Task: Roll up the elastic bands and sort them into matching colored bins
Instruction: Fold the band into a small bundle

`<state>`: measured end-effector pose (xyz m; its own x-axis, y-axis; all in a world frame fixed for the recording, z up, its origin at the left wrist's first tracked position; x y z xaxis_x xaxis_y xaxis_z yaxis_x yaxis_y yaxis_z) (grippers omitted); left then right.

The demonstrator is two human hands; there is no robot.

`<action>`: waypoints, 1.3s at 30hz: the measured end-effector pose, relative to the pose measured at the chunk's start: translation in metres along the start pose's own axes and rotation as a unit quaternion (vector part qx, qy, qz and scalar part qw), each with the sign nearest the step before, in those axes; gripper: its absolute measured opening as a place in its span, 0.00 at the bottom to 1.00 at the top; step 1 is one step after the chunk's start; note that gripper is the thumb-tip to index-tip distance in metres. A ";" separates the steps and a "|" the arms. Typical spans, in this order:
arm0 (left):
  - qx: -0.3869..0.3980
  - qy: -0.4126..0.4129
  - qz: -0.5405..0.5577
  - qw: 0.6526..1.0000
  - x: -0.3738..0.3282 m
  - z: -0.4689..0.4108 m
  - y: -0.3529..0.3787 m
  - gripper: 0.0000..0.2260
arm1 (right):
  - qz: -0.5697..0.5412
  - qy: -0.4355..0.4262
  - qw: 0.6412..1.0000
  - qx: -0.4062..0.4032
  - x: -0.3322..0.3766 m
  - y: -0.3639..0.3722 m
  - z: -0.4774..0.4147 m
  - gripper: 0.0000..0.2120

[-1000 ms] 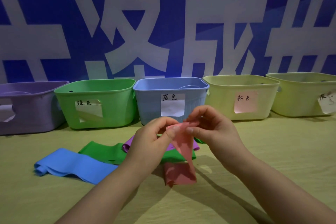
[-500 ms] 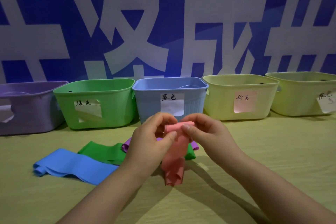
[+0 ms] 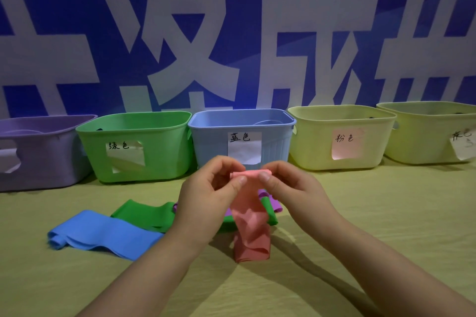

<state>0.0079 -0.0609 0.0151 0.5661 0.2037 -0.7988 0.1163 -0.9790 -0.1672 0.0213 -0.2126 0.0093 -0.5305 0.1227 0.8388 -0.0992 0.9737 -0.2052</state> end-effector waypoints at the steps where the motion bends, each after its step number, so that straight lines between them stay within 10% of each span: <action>1: 0.001 0.001 -0.002 1.000 0.000 0.000 0.000 0.11 | 0.012 -0.007 1.000 -0.007 0.001 -0.001 0.000 0.07; 39: -0.008 0.015 -0.036 0.999 0.002 0.001 0.003 0.18 | -0.018 0.008 0.999 -0.028 -0.004 0.005 -0.001 0.10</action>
<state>0.0083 -0.0634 0.0120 0.5809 0.2731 -0.7668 0.1697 -0.9620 -0.2140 0.0243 -0.2084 0.0054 -0.5131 0.0902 0.8536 -0.0709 0.9866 -0.1469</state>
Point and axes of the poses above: each hand's wrist, its own z-axis away from the middle knuckle, its own y-axis out of the palm, x = y × z, the point moved 2 cm from there along -z, towards the middle knuckle
